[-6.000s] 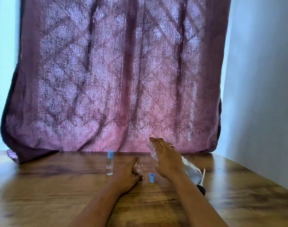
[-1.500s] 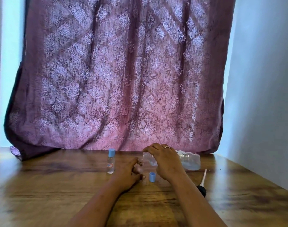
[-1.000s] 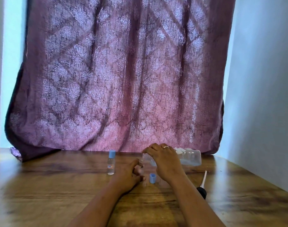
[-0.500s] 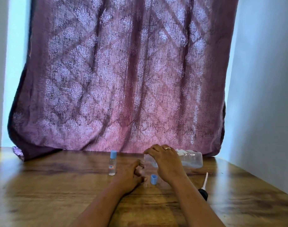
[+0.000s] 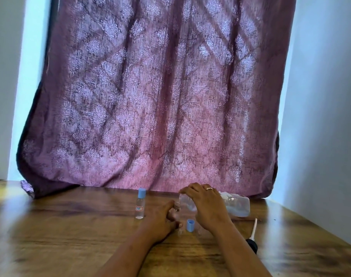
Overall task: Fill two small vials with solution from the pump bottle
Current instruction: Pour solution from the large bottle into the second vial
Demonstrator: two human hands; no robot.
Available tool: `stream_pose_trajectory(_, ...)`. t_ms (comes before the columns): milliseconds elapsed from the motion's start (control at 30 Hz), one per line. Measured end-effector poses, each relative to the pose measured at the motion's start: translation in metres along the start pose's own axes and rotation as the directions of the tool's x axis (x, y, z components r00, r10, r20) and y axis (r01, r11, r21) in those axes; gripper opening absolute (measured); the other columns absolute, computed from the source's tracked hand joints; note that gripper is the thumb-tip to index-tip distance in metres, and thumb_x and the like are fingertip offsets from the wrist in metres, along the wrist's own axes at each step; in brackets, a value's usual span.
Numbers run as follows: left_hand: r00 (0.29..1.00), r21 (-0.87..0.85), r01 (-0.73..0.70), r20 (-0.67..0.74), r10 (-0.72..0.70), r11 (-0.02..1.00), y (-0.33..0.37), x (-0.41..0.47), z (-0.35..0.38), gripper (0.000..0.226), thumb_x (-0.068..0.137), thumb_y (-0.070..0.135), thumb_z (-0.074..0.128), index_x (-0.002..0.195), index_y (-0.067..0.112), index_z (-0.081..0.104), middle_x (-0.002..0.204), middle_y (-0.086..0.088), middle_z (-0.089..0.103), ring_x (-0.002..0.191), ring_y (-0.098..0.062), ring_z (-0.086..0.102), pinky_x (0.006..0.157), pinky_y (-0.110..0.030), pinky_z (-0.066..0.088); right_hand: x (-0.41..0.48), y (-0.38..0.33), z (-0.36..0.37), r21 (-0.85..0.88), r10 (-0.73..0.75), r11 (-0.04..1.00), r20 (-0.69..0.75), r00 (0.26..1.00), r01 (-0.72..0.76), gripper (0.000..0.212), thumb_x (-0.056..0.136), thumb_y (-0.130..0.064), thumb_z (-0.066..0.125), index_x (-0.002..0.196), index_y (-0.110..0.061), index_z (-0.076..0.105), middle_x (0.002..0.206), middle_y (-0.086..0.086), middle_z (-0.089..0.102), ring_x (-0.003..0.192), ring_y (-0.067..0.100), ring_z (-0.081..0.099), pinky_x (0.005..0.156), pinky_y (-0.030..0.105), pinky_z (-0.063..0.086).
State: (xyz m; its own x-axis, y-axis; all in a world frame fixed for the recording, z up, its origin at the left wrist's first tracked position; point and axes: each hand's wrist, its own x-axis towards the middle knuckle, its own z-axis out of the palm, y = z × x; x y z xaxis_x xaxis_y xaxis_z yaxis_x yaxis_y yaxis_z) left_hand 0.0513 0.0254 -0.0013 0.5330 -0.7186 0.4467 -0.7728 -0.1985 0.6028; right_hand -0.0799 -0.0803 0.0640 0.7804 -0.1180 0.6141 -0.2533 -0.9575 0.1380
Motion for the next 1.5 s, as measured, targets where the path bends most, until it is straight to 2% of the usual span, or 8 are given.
stream_pose_trajectory(400,1.0,-0.017,0.001,0.025,-0.001,1.0,-0.0007,0.0002,0.0001,0.052,0.08,0.034,0.068,0.127,0.031,0.044,0.103,0.004,0.059,0.094,-0.015,0.056,0.09,-0.032,0.047,0.0001,0.0005,0.0007,-0.005,0.001,1.0,0.0,1.0,-0.001,0.077,0.07,0.008,0.058,0.131,-0.036,0.042,0.128,-0.013,0.046,0.111,0.017,0.044,0.087,0.026,0.034)
stream_pose_trajectory(533,1.0,-0.014,-0.009,0.007,0.009,1.0,-0.0031,0.0012,0.001,0.048,0.078,0.036,0.07,0.12,0.031,0.047,0.097,0.006,0.06,0.086,-0.009,0.056,0.086,-0.03,0.047,0.0,0.0006,0.0006,-0.004,0.003,1.0,0.0,1.0,-0.003,0.076,0.071,0.008,0.057,0.131,-0.036,0.042,0.129,-0.013,0.046,0.112,0.017,0.044,0.088,0.026,0.034)
stream_pose_trajectory(633,1.0,-0.004,-0.007,-0.007,0.007,1.0,-0.0056,0.0032,0.0025,0.056,0.077,0.036,0.071,0.127,0.027,0.046,0.103,0.002,0.064,0.082,-0.008,0.055,0.085,-0.028,0.047,0.0003,0.0007,-0.0002,-0.003,0.004,1.0,0.016,1.0,-0.004,0.076,0.071,0.007,0.057,0.132,-0.035,0.041,0.13,-0.012,0.045,0.114,0.019,0.044,0.091,0.028,0.036)
stream_pose_trajectory(767,1.0,-0.004,-0.025,-0.002,0.025,1.0,-0.0069,0.0042,0.0029,0.05,0.076,0.037,0.07,0.121,0.031,0.049,0.094,0.01,0.06,0.08,-0.004,0.055,0.085,-0.03,0.049,-0.0009,0.0011,0.0004,0.018,0.011,1.0,0.023,1.0,-0.011,0.077,0.071,0.008,0.057,0.132,-0.036,0.04,0.131,-0.012,0.044,0.114,0.019,0.043,0.092,0.028,0.037)
stream_pose_trajectory(933,0.999,-0.025,-0.036,0.01,0.037,0.999,-0.0074,0.0041,0.0034,0.04,0.076,0.036,0.071,0.109,0.037,0.049,0.087,0.015,0.058,0.075,0.002,0.055,0.074,-0.022,0.046,-0.0012,0.0017,0.0004,0.025,0.013,1.0,0.027,1.0,-0.014,0.077,0.07,0.007,0.058,0.131,-0.037,0.041,0.129,-0.013,0.045,0.112,0.018,0.044,0.089,0.027,0.036)
stream_pose_trajectory(1133,1.0,-0.017,-0.012,0.009,0.012,1.0,-0.0078,0.0042,0.0033,0.056,0.078,0.036,0.071,0.128,0.029,0.045,0.103,0.004,0.063,0.082,-0.008,0.056,0.08,-0.025,0.046,-0.0005,0.0016,0.001,0.022,0.017,1.0,0.03,0.999,-0.017,0.077,0.07,0.007,0.059,0.131,-0.037,0.041,0.129,-0.013,0.046,0.112,0.018,0.044,0.088,0.028,0.036)
stream_pose_trajectory(1233,1.0,-0.004,-0.022,0.006,0.022,1.0,-0.0076,0.004,0.0033,0.057,0.078,0.036,0.07,0.129,0.03,0.045,0.098,0.008,0.061,0.082,-0.006,0.056,0.081,-0.025,0.047,-0.0007,0.0013,0.0009,0.021,0.016,1.0,0.03,0.999,-0.017,0.077,0.07,0.007,0.059,0.13,-0.038,0.042,0.129,-0.013,0.046,0.112,0.018,0.044,0.088,0.027,0.035)
stream_pose_trajectory(1500,1.0,0.005,-0.012,0.006,0.012,1.0,-0.009,0.0054,0.0043,0.06,0.078,0.038,0.07,0.131,0.027,0.044,0.111,-0.001,0.062,0.09,-0.013,0.057,0.087,-0.03,0.047,0.0001,0.0,-0.0004,-0.017,-0.002,1.0,0.014,1.0,0.002,0.076,0.07,0.007,0.059,0.13,-0.036,0.042,0.129,-0.012,0.046,0.11,0.019,0.045,0.087,0.028,0.036)
